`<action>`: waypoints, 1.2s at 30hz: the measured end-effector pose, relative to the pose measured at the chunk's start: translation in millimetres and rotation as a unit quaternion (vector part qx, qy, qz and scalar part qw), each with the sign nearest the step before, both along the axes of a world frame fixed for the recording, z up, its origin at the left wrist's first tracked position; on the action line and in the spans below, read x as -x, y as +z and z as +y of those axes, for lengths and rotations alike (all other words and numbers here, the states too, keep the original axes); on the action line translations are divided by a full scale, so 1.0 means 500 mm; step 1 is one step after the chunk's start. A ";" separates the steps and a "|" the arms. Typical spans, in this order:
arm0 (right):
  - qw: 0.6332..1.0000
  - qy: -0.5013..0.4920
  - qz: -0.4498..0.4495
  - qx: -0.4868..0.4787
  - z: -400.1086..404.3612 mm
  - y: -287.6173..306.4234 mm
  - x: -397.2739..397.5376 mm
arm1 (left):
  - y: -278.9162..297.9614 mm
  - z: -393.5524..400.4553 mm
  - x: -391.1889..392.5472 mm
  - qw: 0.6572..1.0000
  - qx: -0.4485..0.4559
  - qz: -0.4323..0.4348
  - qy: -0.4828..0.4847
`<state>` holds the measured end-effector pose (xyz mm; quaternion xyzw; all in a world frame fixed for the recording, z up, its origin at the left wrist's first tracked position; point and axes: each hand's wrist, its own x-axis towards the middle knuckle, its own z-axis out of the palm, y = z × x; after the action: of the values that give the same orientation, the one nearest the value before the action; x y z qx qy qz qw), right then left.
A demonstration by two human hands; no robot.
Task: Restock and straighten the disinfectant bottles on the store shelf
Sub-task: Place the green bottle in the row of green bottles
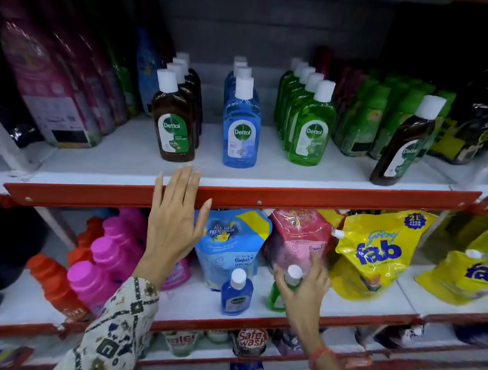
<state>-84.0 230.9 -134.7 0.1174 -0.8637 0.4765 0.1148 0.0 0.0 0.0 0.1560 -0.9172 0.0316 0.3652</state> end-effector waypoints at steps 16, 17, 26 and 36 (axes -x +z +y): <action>0.983 -0.030 -0.129 0.126 -0.007 -0.005 -0.030 | -0.016 -0.014 -0.001 1.000 0.019 0.016 0.008; 0.985 -0.021 -0.116 0.129 0.000 0.018 -0.030 | -0.015 -0.013 -0.002 1.000 0.016 0.013 0.008; 0.982 0.049 0.007 0.183 0.028 0.283 -0.031 | -0.007 -0.003 -0.008 1.000 -0.011 0.004 0.005; 0.975 0.031 0.109 0.189 -0.031 0.479 0.102 | 0.004 0.002 -0.010 0.999 -0.037 -0.012 0.001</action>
<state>-135.2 215.5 104.7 0.1720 -0.7362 0.6187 0.2137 4.9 0.9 1.8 0.1701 -0.9218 -0.0005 0.3485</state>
